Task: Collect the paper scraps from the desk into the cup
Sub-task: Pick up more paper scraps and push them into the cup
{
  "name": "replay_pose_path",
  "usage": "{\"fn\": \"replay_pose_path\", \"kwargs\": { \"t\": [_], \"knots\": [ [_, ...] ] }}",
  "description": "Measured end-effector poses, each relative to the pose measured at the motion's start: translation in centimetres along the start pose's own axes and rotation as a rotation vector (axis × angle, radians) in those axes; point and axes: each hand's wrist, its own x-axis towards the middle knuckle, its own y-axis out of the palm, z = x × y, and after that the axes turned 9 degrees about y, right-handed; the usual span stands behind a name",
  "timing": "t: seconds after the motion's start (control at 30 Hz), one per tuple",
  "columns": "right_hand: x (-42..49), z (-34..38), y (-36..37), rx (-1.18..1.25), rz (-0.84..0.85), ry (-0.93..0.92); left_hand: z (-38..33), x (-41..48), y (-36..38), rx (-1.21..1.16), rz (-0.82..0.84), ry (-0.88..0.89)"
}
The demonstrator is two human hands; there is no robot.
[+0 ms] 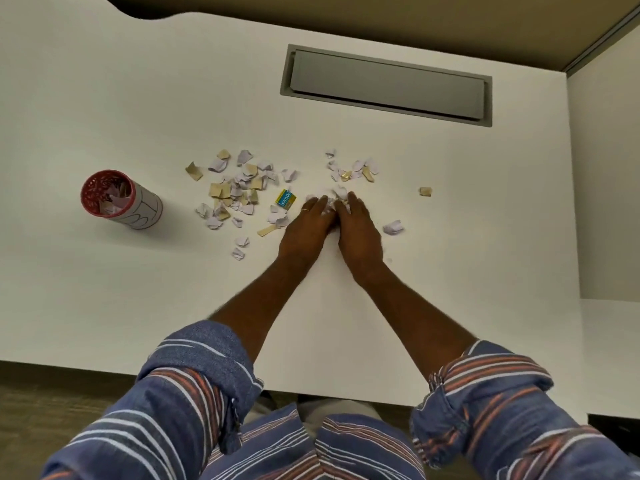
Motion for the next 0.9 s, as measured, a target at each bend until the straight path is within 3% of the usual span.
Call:
{"fn": "replay_pose_path", "kwargs": {
  "t": [0.17,0.33,0.67,0.9],
  "knots": [
    [-0.1,-1.3,-1.1,-0.097,-0.108,-0.214,0.7,-0.3,-0.4,0.025,-0.063,0.087],
    [0.6,-1.2,-2.5,-0.011,-0.179,-0.231,1.1,-0.2,-1.5,-0.042,-0.165,0.027],
    [0.5,2.7,-4.5,0.316,-0.23,0.085,0.6,-0.6,-6.4,-0.382,-0.341,0.035],
    [0.5,6.7,-4.8,0.488,-0.187,0.232,1.9,-2.2,-8.8,-0.549,-0.444,-0.096]
  ]
}}
